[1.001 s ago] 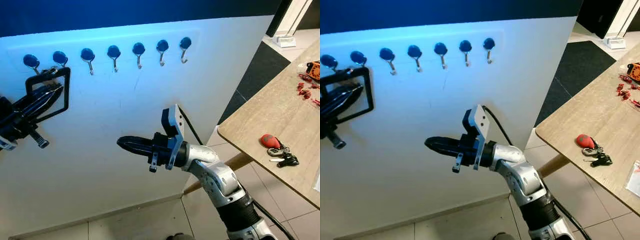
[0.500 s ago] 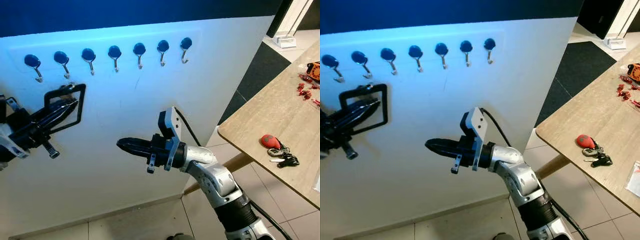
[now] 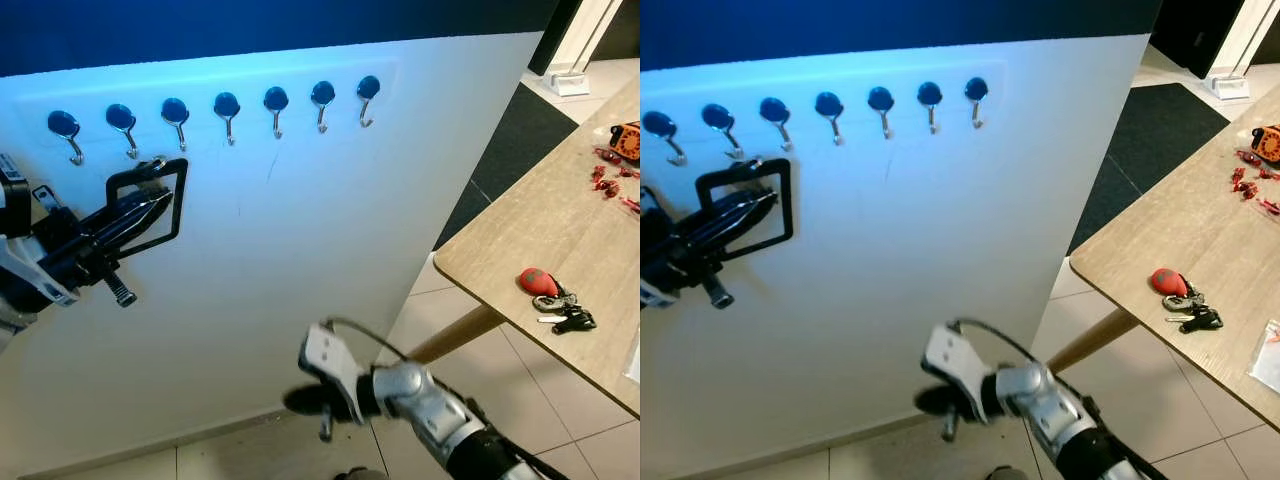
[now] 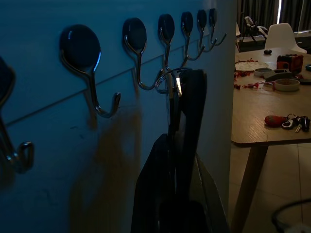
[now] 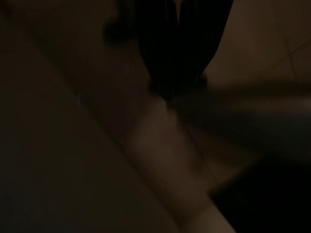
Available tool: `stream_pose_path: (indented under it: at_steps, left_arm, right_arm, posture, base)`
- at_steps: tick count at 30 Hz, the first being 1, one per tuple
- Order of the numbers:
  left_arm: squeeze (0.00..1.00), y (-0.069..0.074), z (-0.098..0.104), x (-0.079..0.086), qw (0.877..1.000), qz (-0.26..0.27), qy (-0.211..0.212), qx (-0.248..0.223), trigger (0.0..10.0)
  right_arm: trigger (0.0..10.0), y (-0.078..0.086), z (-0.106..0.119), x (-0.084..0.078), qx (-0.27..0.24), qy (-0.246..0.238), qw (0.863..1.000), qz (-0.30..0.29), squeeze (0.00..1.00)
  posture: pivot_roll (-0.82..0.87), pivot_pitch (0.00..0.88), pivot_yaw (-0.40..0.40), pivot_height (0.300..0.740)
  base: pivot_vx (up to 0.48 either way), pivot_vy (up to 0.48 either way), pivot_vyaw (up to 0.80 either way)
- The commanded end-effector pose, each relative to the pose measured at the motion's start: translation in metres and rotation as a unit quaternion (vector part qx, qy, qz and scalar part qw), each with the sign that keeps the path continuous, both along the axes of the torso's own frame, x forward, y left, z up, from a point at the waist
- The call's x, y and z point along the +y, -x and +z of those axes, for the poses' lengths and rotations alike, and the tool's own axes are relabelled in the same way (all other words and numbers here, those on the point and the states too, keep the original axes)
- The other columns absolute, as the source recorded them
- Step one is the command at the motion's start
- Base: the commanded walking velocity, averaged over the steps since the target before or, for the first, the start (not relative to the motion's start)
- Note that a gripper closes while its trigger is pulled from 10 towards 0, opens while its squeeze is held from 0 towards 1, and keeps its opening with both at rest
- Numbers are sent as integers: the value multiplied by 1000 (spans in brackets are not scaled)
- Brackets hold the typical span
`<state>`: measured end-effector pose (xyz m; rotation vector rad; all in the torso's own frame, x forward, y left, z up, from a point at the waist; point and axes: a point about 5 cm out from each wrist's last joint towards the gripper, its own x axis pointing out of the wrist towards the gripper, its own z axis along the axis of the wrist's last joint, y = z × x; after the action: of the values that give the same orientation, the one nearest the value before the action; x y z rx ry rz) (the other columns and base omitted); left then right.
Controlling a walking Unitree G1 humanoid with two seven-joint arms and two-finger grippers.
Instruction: Hang keys on a hook
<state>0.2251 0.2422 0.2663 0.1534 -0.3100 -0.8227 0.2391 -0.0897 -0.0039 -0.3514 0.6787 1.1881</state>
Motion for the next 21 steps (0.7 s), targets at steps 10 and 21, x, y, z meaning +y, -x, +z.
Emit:
stream_pose_path:
  at_steps: [10,21]
  left_arm:
    - [0,-2,0,3,1000,16,10,-9,10000]
    - [0,-3,3,7,999,28,14,-18,10000]
  right_arm:
    - [10000,48,-69,-69,49,212,970,-110,0]
    - [10000,74,-85,-91,75,253,949,-171,0]
  posture:
    - [-14,91,-7,740]
    - [-15,92,-7,740]
  base:
    - [0,0,0]
    - [0,0,0]
